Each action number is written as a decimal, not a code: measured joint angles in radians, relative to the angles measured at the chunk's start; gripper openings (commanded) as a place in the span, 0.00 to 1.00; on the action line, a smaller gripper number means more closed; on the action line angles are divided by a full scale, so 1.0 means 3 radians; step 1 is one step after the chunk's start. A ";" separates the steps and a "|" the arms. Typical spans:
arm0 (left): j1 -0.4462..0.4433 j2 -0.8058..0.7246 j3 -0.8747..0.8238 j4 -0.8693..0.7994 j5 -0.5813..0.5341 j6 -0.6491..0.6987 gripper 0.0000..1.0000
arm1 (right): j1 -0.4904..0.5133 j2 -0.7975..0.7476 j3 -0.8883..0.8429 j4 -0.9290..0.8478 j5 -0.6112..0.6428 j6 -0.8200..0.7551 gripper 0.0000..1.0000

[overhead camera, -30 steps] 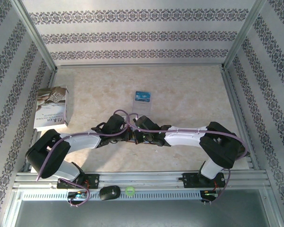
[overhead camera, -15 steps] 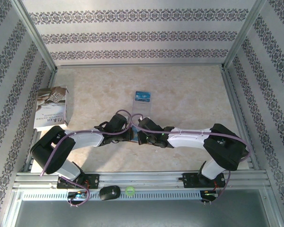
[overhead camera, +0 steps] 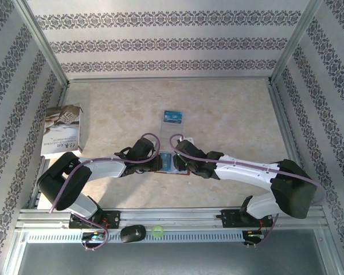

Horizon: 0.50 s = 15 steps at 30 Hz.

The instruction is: Take the credit cards out of the card holder

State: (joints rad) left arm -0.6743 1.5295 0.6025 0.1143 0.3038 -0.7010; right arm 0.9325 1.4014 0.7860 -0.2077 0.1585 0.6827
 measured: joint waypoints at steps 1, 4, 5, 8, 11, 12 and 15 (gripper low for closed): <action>0.0000 0.0000 0.0000 -0.0001 0.0000 0.0000 0.00 | -0.0027 0.0048 0.0066 0.0041 -0.0114 -0.0031 0.20; 0.0000 -0.0001 0.0000 -0.0001 0.0000 0.0000 0.00 | -0.0148 0.0278 0.0198 0.0234 -0.0437 -0.0014 0.16; 0.0000 -0.0001 0.0000 -0.0001 0.0001 0.0000 0.00 | -0.0189 0.0359 0.0203 0.0287 -0.0511 0.0003 0.15; 0.0000 -0.0001 0.0000 -0.0001 0.0001 0.0000 0.00 | -0.0282 0.0547 0.0141 0.0348 -0.0636 0.0080 0.13; 0.0000 -0.0001 0.0000 -0.0001 0.0001 0.0000 0.00 | -0.0329 0.0567 -0.0076 0.0357 -0.0647 0.0192 0.09; 0.0000 -0.0001 0.0000 -0.0003 0.0009 0.0000 0.00 | -0.0332 0.0567 -0.0151 0.0360 -0.0638 0.0242 0.08; 0.0000 -0.0001 0.0000 -0.0003 0.0022 -0.0001 0.00 | -0.0331 0.0539 -0.0277 0.0408 -0.0596 0.0336 0.06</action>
State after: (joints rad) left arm -0.6743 1.5291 0.6025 0.1135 0.3103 -0.7013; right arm 0.8333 1.5631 0.7029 -0.0853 -0.0204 0.7834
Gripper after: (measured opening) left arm 0.063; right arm 0.068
